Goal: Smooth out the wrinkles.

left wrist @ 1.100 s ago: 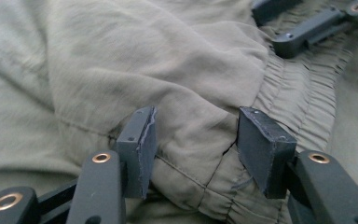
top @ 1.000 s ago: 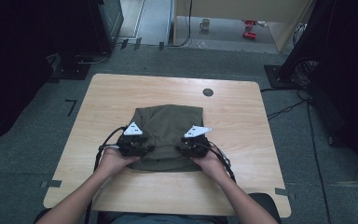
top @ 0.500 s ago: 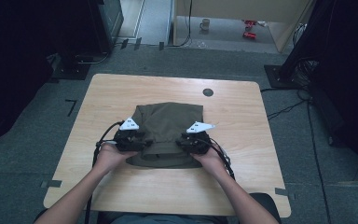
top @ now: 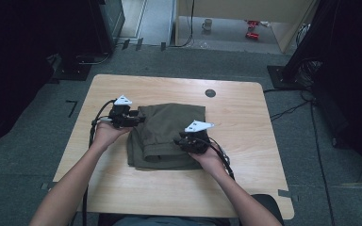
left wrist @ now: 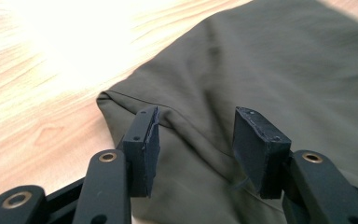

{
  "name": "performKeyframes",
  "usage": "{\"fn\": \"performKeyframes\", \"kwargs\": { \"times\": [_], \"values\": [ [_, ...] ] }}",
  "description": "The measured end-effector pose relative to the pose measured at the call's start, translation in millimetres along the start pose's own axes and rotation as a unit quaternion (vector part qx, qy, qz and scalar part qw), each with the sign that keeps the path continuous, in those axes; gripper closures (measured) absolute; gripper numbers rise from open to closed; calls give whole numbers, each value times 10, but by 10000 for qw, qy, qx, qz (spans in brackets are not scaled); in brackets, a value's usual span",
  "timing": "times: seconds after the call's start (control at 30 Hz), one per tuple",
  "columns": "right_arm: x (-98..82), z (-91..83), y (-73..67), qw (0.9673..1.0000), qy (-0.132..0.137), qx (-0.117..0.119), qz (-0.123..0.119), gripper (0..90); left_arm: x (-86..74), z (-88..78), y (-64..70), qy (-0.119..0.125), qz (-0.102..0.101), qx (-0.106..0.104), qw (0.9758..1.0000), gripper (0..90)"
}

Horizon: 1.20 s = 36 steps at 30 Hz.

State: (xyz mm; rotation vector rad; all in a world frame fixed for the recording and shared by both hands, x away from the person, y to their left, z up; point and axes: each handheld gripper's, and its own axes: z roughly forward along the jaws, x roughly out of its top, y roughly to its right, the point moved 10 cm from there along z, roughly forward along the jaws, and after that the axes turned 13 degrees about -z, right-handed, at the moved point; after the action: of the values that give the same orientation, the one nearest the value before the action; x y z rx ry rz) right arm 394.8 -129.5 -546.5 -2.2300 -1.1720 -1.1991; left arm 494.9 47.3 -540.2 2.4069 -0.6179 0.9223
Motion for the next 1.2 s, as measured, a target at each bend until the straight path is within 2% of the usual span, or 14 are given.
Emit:
{"fn": "performKeyframes", "kwargs": {
  "times": [0.1,0.2,0.27,0.3,0.37,0.47,0.6,0.7,0.77,0.83,0.9,1.03,1.13,1.2],
  "values": [
    [-20,24,-14,9999,-90,-8,-50,595,36,139,-54,-31,42,41,10000,511],
    [2,12,-30,10000,-43,7,-58,601,59,277,-65,-78,74,50,9999,508],
    [22,1,-48,10000,1,38,-27,605,48,340,-71,-45,202,119,9997,508],
    [22,6,-59,10000,5,76,-31,603,15,387,-76,-108,280,134,9995,513],
    [-13,28,-84,9998,-119,119,-64,597,-33,445,-101,-186,366,228,9989,532],
    [-79,71,-111,9993,-282,228,-59,586,-28,471,-138,-119,342,250,9990,619],
    [-106,87,-116,9991,-316,270,-44,587,-32,476,-158,-76,423,262,9987,796],
    [-121,95,-125,9989,-361,282,-56,589,-17,470,-164,-69,470,315,9984,868],
    [-132,89,-132,9988,-396,290,-32,593,15,445,-189,-17,360,303,9989,880],
    [-146,84,-141,9986,-421,311,-39,610,90,381,-261,27,64,248,9997,883],
    [-173,75,-157,9984,-454,322,-92,621,170,321,-326,86,-75,229,9997,886],
    [-190,64,-170,9985,-446,320,-53,626,205,299,-368,135,26,223,9997,886],
    [-197,61,-174,9985,-427,325,-43,625,136,355,-395,6,-75,235,9997,876],
    [-197,61,-175,9986,-423,326,-36,624,128,371,-402,18,-248,191,9995,860]
  ]
}}
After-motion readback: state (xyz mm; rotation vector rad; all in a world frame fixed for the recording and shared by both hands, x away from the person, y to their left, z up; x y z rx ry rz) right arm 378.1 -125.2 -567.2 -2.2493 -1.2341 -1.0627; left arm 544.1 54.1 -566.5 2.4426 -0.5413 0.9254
